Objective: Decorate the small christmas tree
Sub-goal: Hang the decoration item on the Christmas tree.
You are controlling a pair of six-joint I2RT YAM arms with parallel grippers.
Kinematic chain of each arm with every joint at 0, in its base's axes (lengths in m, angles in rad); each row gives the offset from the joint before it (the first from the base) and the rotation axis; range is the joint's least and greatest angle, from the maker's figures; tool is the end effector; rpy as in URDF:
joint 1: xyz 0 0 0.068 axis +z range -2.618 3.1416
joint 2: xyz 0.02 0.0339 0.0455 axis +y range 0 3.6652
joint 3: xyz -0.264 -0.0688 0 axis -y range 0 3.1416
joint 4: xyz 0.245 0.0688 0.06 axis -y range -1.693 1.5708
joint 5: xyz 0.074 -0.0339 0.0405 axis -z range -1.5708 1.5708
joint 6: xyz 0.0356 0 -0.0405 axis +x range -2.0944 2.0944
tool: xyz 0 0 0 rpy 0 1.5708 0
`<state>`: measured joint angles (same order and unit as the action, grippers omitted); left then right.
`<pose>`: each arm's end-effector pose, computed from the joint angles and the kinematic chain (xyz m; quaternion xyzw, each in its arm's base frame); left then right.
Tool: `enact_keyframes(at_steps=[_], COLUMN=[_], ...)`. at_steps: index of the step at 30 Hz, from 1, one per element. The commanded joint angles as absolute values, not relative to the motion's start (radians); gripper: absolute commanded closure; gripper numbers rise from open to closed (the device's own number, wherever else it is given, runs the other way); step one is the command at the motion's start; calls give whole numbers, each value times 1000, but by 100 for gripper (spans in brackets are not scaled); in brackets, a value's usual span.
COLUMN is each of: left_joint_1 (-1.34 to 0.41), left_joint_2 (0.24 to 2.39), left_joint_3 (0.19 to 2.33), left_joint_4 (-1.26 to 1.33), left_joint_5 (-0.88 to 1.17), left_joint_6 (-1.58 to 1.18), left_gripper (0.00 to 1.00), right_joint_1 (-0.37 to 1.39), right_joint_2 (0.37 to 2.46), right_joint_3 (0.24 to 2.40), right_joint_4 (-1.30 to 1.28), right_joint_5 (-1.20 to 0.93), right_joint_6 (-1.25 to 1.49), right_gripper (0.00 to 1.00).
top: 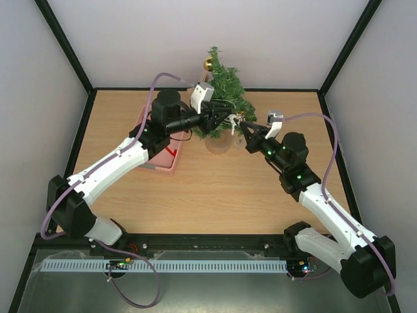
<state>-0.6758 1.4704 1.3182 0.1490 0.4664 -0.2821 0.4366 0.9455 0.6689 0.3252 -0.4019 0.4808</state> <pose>0.2635 -0.2318 0.3980 0.2948 0.6439 -0.4618 0.5342 0.1973 0.1074 0.3235 -0.1296 0.6789 0.4376 0.5752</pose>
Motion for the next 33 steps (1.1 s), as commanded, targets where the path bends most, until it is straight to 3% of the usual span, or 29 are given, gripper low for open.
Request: enact_keyframes(at_steps=[1,5,14,33], left_joint_1=[-687,-717,-744,-744], left_joint_2=[1501,1534,1482,1421], left_joint_3=[1401,1472,1462,1367], left_joint_4=[86,-9,-104,-47], left_joint_5=[468,416,323,358], left_joint_6=[-188,-122,-108,-125], left_gripper=[68,69,51,50], right_joint_1=[419,417,417,417], right_joint_2=[963,965,928,904], right_joint_3=[741,762,719,684], right_joint_4=[292,286,382,437], right_joint_5=[-504,-565,-636,-701], right_joint_6=[575,615,700,750], right_gripper=[98,98,98,98])
